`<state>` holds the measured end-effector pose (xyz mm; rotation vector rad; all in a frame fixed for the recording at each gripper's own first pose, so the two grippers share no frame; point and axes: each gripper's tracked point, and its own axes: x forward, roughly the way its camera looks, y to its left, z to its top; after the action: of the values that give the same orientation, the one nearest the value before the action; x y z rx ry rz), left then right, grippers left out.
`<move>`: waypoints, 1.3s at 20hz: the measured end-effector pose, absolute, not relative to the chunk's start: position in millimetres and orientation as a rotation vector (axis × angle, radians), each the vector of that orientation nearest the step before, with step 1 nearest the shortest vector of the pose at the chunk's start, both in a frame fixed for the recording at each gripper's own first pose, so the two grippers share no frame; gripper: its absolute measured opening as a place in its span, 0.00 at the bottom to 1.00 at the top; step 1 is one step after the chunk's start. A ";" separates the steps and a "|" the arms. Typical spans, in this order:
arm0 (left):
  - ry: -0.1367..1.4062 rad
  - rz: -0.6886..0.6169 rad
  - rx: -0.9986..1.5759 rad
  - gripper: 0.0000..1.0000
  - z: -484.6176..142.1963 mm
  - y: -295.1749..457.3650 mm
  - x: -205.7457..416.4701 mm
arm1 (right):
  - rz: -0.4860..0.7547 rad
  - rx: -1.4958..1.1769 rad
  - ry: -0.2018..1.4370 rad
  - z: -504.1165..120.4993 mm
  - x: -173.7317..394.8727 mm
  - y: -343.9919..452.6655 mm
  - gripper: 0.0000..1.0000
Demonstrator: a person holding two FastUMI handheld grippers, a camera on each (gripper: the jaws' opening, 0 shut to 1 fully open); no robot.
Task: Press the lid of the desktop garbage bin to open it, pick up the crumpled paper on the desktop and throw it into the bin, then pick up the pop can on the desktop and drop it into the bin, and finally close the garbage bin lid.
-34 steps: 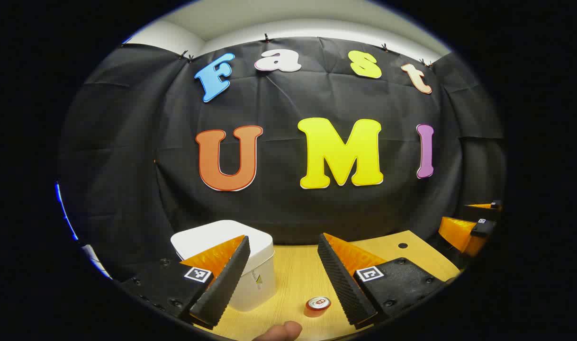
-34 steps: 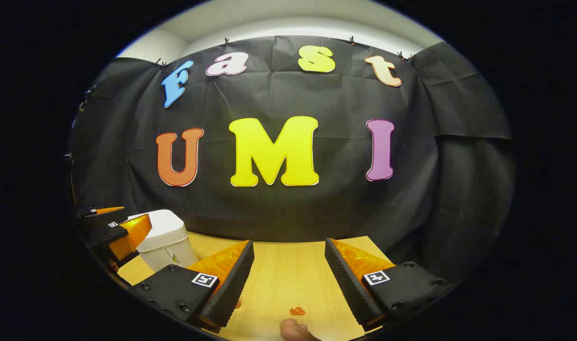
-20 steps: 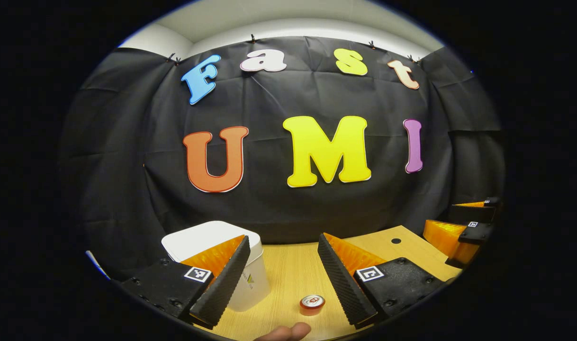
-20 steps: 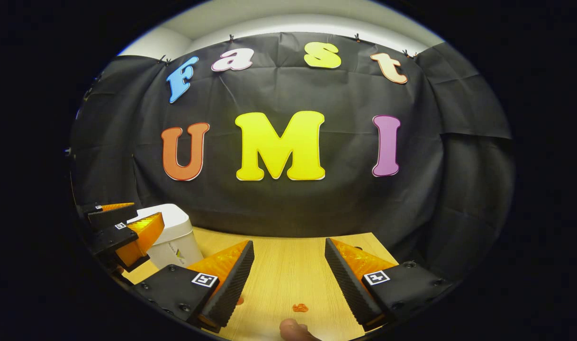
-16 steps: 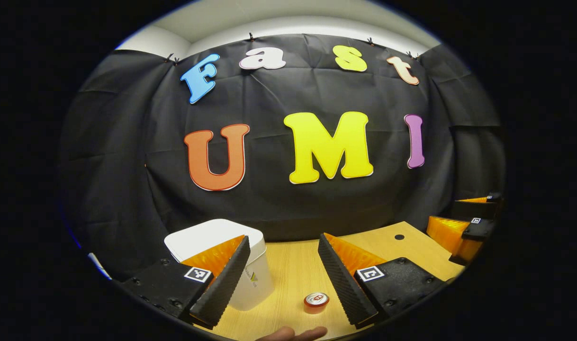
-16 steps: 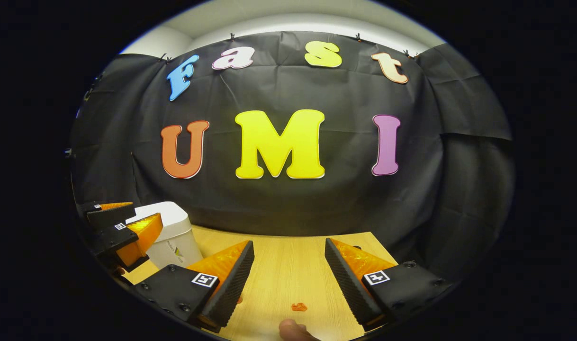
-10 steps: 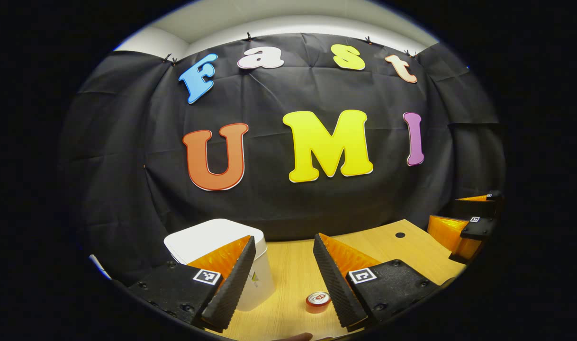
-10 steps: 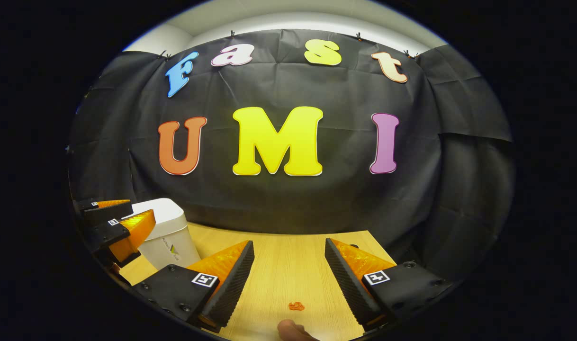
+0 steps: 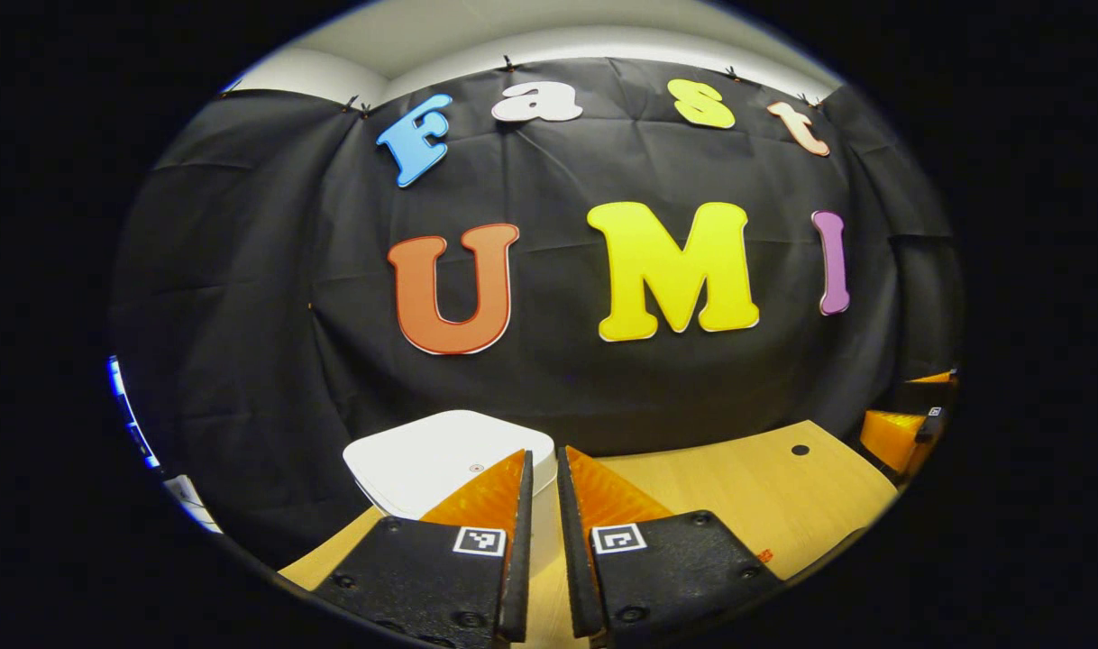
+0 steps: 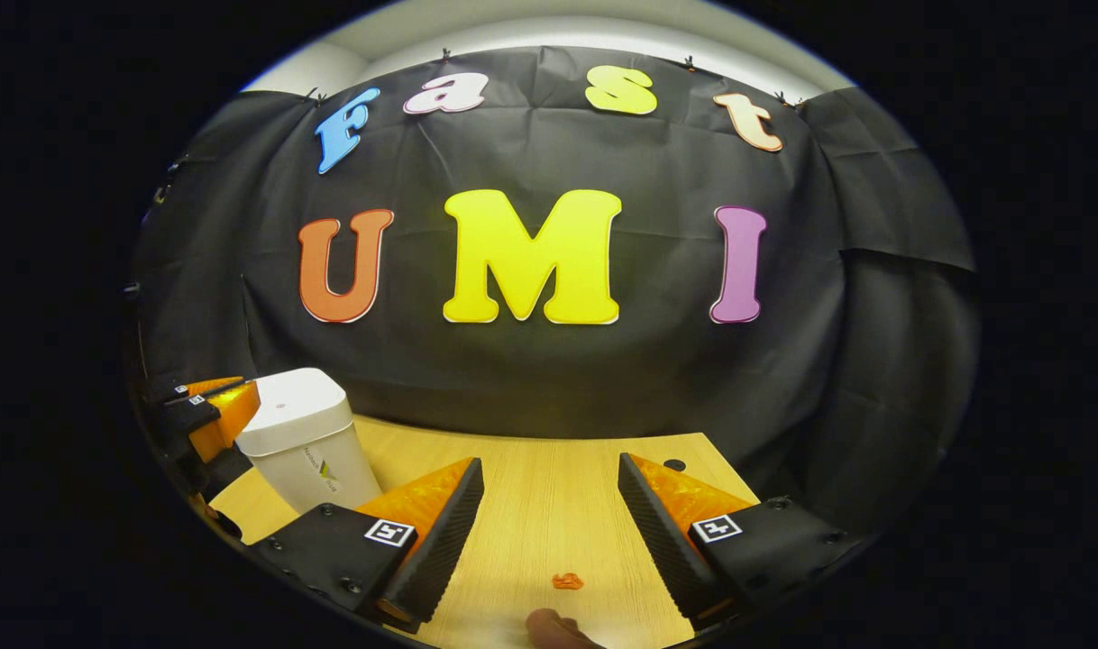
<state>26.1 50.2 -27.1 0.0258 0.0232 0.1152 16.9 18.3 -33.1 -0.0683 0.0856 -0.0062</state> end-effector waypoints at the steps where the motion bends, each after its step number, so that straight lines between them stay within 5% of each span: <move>1: 0.034 0.143 0.022 0.18 -31.4 59.0 31.9 | -0.006 -0.076 0.096 -36.9 17.6 20.8 0.95; 7: 0.095 0.180 0.000 0.03 -52.6 83.1 56.0 | 0.013 -0.104 0.114 -42.0 23.0 36.0 0.95; 26: 0.321 0.244 -0.027 0.03 -87.8 103.3 106.9 | 0.047 -0.139 0.202 -68.1 33.7 56.1 0.94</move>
<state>106.9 103.3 -87.8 -0.0267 0.3205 0.2442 33.7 56.1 -68.1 -0.1395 0.2024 0.0466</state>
